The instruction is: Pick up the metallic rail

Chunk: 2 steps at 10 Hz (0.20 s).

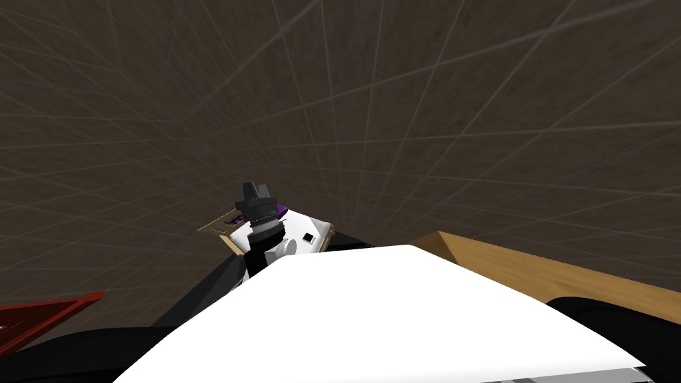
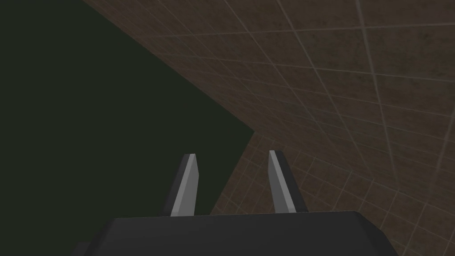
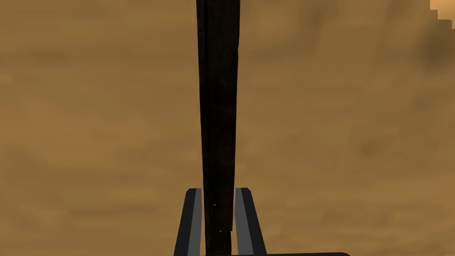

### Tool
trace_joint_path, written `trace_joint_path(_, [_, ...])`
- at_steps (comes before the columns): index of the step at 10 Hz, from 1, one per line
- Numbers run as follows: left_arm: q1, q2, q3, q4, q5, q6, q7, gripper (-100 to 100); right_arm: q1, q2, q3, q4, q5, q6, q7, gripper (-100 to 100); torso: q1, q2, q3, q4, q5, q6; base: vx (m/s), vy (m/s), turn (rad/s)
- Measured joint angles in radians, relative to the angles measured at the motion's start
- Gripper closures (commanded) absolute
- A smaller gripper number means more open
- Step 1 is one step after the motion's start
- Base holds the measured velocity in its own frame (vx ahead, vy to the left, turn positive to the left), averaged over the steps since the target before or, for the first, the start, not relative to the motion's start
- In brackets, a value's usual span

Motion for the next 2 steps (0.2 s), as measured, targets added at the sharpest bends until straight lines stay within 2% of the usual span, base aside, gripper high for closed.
trace_joint_path(1, [0.0,0.0,0.0,0.0,0.0,0.0,0.0,0,0.005,-0.014,-0.002,0.005,-0.005,-0.012,0.001,100,0.0,0.0,0.0,0.0,0.0,0.0,0.004,0.014,-0.018])
trace_joint_path(2, [0.0,0.0,0.0,0.0,0.0,0.0,0.0,0,0.005,-0.015,-0.002,0.007,-0.005,-0.015,0.001,0,-0.001,0.001,0.0,0.0,-0.001,0.0,0.0,0.0,0.0])
